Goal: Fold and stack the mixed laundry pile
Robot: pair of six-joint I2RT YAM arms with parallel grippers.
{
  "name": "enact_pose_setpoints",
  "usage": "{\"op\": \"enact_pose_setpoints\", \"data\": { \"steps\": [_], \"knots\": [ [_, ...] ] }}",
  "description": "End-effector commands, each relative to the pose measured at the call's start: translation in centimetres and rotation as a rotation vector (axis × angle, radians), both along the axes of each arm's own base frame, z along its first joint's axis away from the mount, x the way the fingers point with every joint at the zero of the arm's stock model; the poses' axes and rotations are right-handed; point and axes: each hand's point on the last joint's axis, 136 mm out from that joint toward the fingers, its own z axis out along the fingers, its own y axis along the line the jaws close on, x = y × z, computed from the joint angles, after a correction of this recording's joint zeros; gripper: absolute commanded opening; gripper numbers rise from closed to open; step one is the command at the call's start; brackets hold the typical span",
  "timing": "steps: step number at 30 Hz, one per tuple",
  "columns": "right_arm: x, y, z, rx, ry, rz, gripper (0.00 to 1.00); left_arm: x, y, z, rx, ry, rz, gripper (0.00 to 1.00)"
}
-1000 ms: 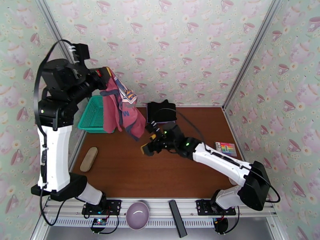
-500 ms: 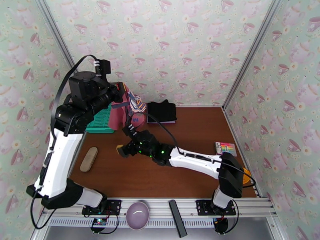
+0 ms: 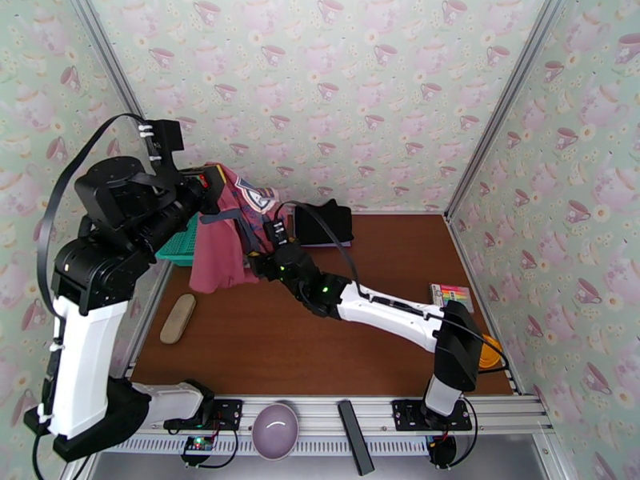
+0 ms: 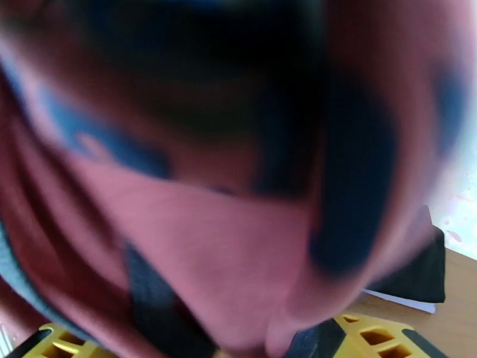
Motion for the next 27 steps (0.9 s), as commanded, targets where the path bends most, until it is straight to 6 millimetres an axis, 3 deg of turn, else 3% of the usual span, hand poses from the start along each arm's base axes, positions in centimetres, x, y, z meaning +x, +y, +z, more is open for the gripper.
{"op": "enact_pose_setpoints", "data": {
  "steps": [1,2,6,7,9,13,17,22,27],
  "knots": [
    [0.7,-2.6,0.9,-0.011,-0.007,-0.045,0.77,-0.4,0.0,0.7,-0.005,-0.032,-0.008,0.0],
    [1.0,-2.9,1.0,-0.009,-0.006,-0.048,0.73,-0.5,0.0,0.6,-0.006,-0.031,-0.009,0.0],
    [2.2,-3.7,1.6,0.005,-0.004,-0.003,0.27,-1.0,0.2,0.5,-0.008,-0.031,-0.011,0.0],
    [2.3,-3.6,1.8,0.005,-0.007,0.019,0.11,-1.0,0.3,0.5,-0.008,-0.03,-0.007,0.0],
    [2.1,-3.4,2.6,0.006,-0.022,0.065,0.0,-1.0,0.4,0.4,-0.002,-0.029,0.001,0.0],
    [0.3,-2.9,3.4,-0.022,-0.061,0.19,0.0,-1.0,0.7,0.1,0.012,-0.021,0.015,0.0],
    [-0.9,-4.3,3.3,-0.095,-0.066,0.214,0.0,-0.9,0.9,-0.4,0.024,-0.011,0.026,0.0],
    [-3.8,-8.4,5.3,-0.157,-0.073,0.216,0.0,-1.6,1.3,-2.0,0.048,0.046,0.032,0.0],
    [-9.1,-13.8,9.3,-0.149,-0.081,0.265,0.0,-4.4,2.9,-5.6,0.083,0.196,0.051,0.0]
  ]
}}
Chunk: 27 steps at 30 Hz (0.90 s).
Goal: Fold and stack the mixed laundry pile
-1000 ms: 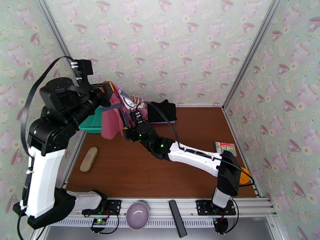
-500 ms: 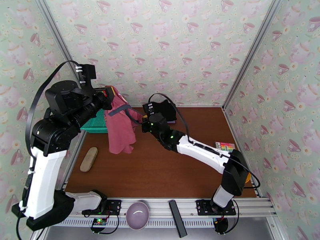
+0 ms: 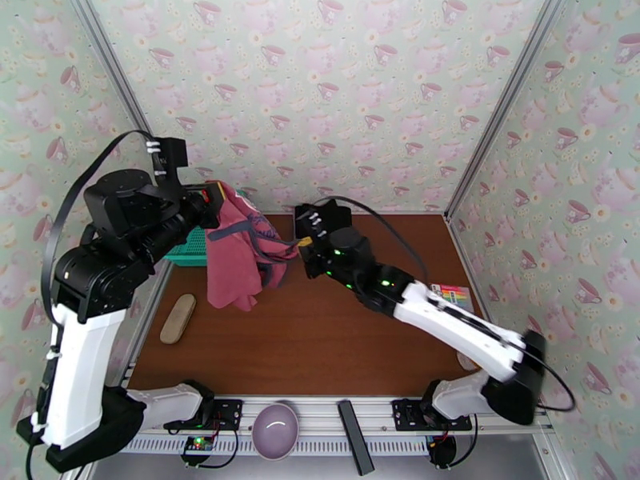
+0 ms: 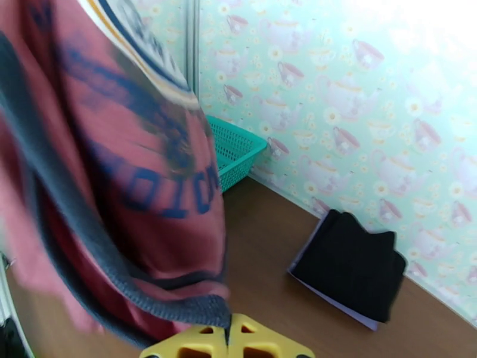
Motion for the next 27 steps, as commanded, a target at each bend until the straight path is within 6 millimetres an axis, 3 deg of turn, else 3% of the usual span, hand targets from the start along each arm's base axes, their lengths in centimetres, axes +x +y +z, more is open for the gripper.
{"op": "enact_pose_setpoints", "data": {
  "steps": [1,5,8,13,18,21,24,27],
  "knots": [
    [-4.2,-3.8,1.9,-0.032,0.006,0.059,0.0,-3.3,2.0,-1.8,0.025,0.082,0.031,0.0],
    [-8.2,-7.8,4.9,-0.007,0.017,0.096,0.0,-7.0,4.3,-3.5,0.036,0.169,0.069,0.0],
    [-10.0,-9.9,6.3,0.023,0.04,0.098,0.0,-9.6,5.7,-4.1,0.03,0.213,0.092,0.0],
    [-10.4,-12.4,6.8,0.054,0.076,0.014,0.0,-10.7,5.7,-5.5,0.037,0.291,0.075,0.0],
    [-7.6,-15.0,4.7,-0.011,0.094,-0.218,0.0,-6.9,1.1,-10.4,0.07,0.461,-0.058,0.0],
    [-5.2,-16.2,2.1,-0.124,0.096,-0.377,0.0,-3.2,-2.7,-15.1,0.091,0.566,-0.146,0.0],
    [-2.6,-17.6,-1.4,-0.239,0.146,-0.519,0.0,1.0,-6.8,-20.8,0.116,0.687,-0.228,0.0],
    [0.5,-19.9,-6.3,-0.31,0.246,-0.645,0.0,5.3,-11.0,-26.7,0.147,0.792,-0.307,0.0]
  ]
}}
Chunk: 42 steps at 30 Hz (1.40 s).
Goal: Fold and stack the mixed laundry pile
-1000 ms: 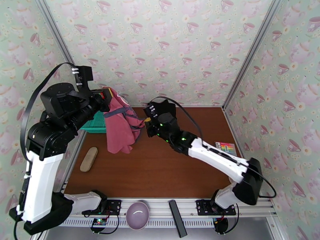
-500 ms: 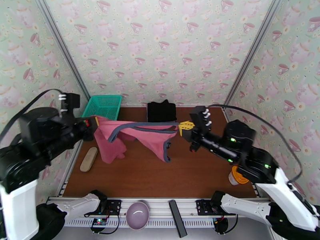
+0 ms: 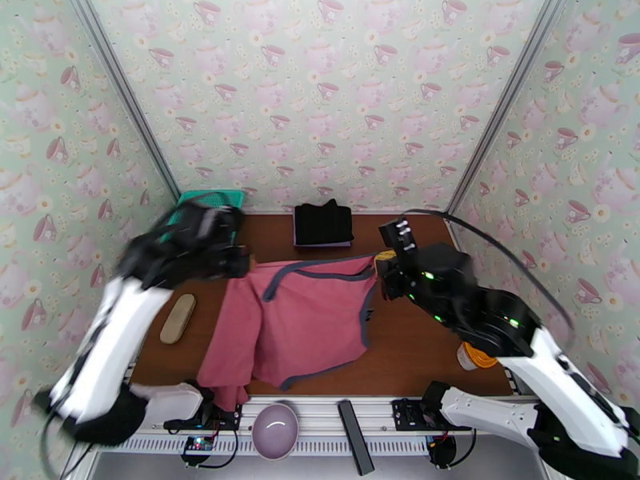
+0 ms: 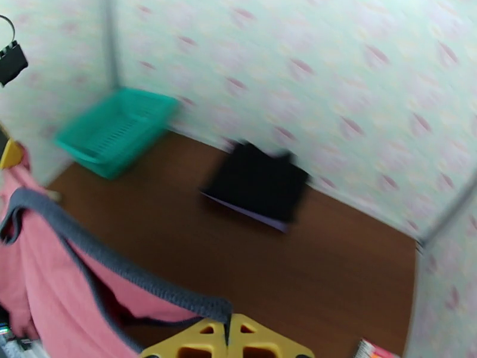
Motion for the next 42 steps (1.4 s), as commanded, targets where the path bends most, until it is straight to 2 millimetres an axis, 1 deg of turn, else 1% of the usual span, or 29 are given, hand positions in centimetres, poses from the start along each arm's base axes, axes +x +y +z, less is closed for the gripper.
{"op": "enact_pose_setpoints", "data": {
  "steps": [1,2,4,5,6,8,9,10,11,12,13,15,16,17,18,19,20,21,22,23,25,28,30,32,33,35,37,39,42],
  "knots": [
    [3.6,-4.6,-5.7,-0.108,0.104,-0.237,0.0,4.9,-5.4,-4.7,-0.052,0.038,-0.126,0.0],
    [4.9,-5.6,-7.8,-0.111,0.146,-0.283,0.0,6.7,-6.7,-6.4,-0.044,0.059,-0.147,0.0],
    [7.3,-7.6,-11.2,-0.111,0.204,-0.376,0.0,9.9,-9.0,-9.9,-0.024,0.099,-0.175,0.0],
    [8.5,-8.4,-12.9,-0.11,0.228,-0.418,0.0,11.7,-9.9,-11.3,-0.007,0.109,-0.181,0.01],
    [9.6,-9.1,-14.1,-0.11,0.244,-0.453,0.0,13.2,-10.6,-13.0,0.013,0.125,-0.183,0.09],
    [12.0,-10.4,-16.8,-0.116,0.274,-0.515,0.0,16.3,-11.9,-15.6,0.063,0.123,-0.18,0.44],
    [13.0,-10.8,-17.7,-0.116,0.285,-0.534,0.0,17.4,-12.1,-16.4,0.091,0.114,-0.172,0.5],
    [14.1,-11.3,-18.7,-0.127,0.296,-0.559,0.0,18.5,-12.3,-17.0,0.12,0.091,-0.162,0.58],
    [14.9,-11.7,-19.4,-0.141,0.302,-0.575,0.0,19.4,-12.1,-17.3,0.142,0.07,-0.147,0.66],
    [15.8,-12.2,-20.1,-0.153,0.307,-0.594,0.0,20.1,-11.8,-17.4,0.169,0.046,-0.127,0.8],
    [16.7,-12.6,-20.9,-0.164,0.318,-0.611,0.0,20.6,-11.3,-17.3,0.199,0.024,-0.109,0.99],
    [17.9,-13.1,-21.9,-0.181,0.338,-0.625,0.0,20.7,-10.1,-16.6,0.256,-0.004,-0.087,1.0],
    [18.4,-13.2,-22.3,-0.185,0.345,-0.629,0.0,20.4,-9.4,-15.9,0.286,-0.027,-0.079,1.0],
    [18.7,-13.3,-22.4,-0.188,0.35,-0.627,0.02,20.1,-8.7,-15.1,0.312,-0.052,-0.07,1.0],
    [19.0,-13.1,-22.5,-0.189,0.354,-0.62,0.15,19.4,-7.9,-14.0,0.339,-0.083,-0.063,1.0],
    [19.1,-12.9,-22.4,-0.177,0.352,-0.611,0.31,18.4,-7.0,-12.6,0.359,-0.113,-0.052,1.0],
    [19.1,-12.7,-22.2,-0.167,0.351,-0.602,0.4,17.2,-6.3,-11.5,0.365,-0.129,-0.049,0.99],
    [19.0,-12.4,-21.9,-0.151,0.35,-0.588,0.47,15.6,-5.5,-10.3,0.359,-0.134,-0.044,0.97],
    [18.8,-12.2,-21.7,-0.133,0.35,-0.578,0.53,13.7,-4.5,-9.4,0.352,-0.122,-0.034,0.95],
    [18.5,-12.0,-21.4,-0.118,0.35,-0.566,0.61,11.9,-3.7,-8.8,0.348,-0.101,-0.025,0.92],
    [17.8,-11.5,-20.5,-0.08,0.35,-0.541,0.68,7.4,-1.9,-8.6,0.34,-0.024,-0.014,0.87],
    [16.4,-10.6,-19.4,-0.019,0.344,-0.502,0.69,1.2,-0.7,-9.9,0.323,0.086,-0.028,0.81],
    [15.5,-9.9,-18.7,0.016,0.343,-0.472,0.69,-2.0,-0.9,-11.4,0.301,0.136,-0.046,0.79],
    [14.6,-9.2,-18.2,0.04,0.345,-0.45,0.68,-4.2,-1.7,-13.0,0.273,0.147,-0.072,0.79],
    [14.1,-9.0,-18.0,0.048,0.345,-0.442,0.68,-5.0,-2.3,-13.9,0.254,0.146,-0.085,0.78],
    [13.4,-8.4,-17.4,0.061,0.341,-0.423,0.68,-5.9,-3.3,-15.7,0.223,0.151,-0.098,0.79],
    [12.6,-8.1,-16.9,0.073,0.339,-0.407,0.68,-6.1,-4.0,-17.3,0.205,0.151,-0.099,0.8],
    [11.8,-7.7,-16.4,0.083,0.336,-0.393,0.68,-6.6,-4.2,-19.2,0.21,0.182,-0.096,0.8],
    [10.7,-7.6,-15.9,0.095,0.331,-0.384,0.69,-7.3,-4.0,-21.2,0.253,0.232,-0.096,0.8]
  ]
}}
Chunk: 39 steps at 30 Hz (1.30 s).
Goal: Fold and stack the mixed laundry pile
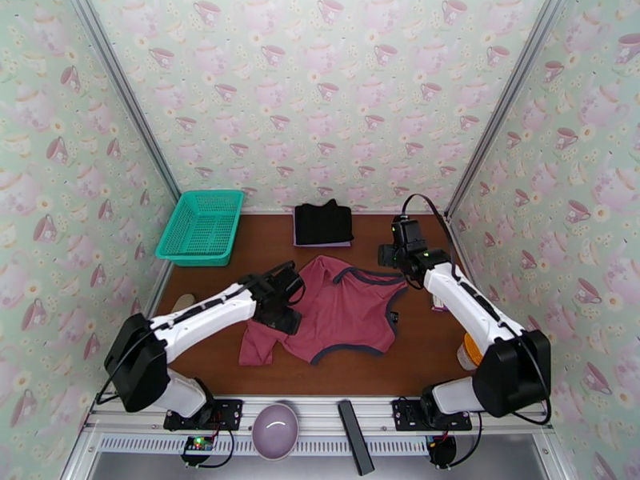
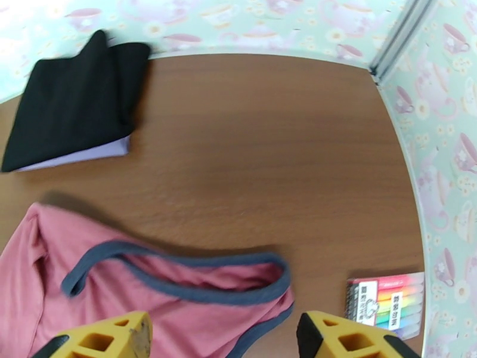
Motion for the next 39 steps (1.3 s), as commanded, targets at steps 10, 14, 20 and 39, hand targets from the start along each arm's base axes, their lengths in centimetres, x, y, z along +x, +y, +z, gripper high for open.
{"op": "enact_pose_setpoints", "data": {
  "steps": [10,14,20,39],
  "knots": [
    [-2.7,0.2,1.2,0.057,-0.003,0.007,0.69,-1.1,-2.1,-3.6,-0.007,0.01,0.017,0.7],
    [-2.8,0.1,1.2,0.052,-0.001,0.008,0.69,-1.1,-1.8,-3.9,0.024,-0.01,0.025,0.51],
    [-3.0,0.1,1.2,0.057,-0.002,0.01,0.69,-0.8,-1.1,-3.9,0.068,-0.041,0.035,0.44],
    [-3.6,-0.1,2.0,0.06,-0.021,0.007,0.69,-1.3,0.7,-6.1,0.187,-0.057,0.035,0.21]
  ]
}}
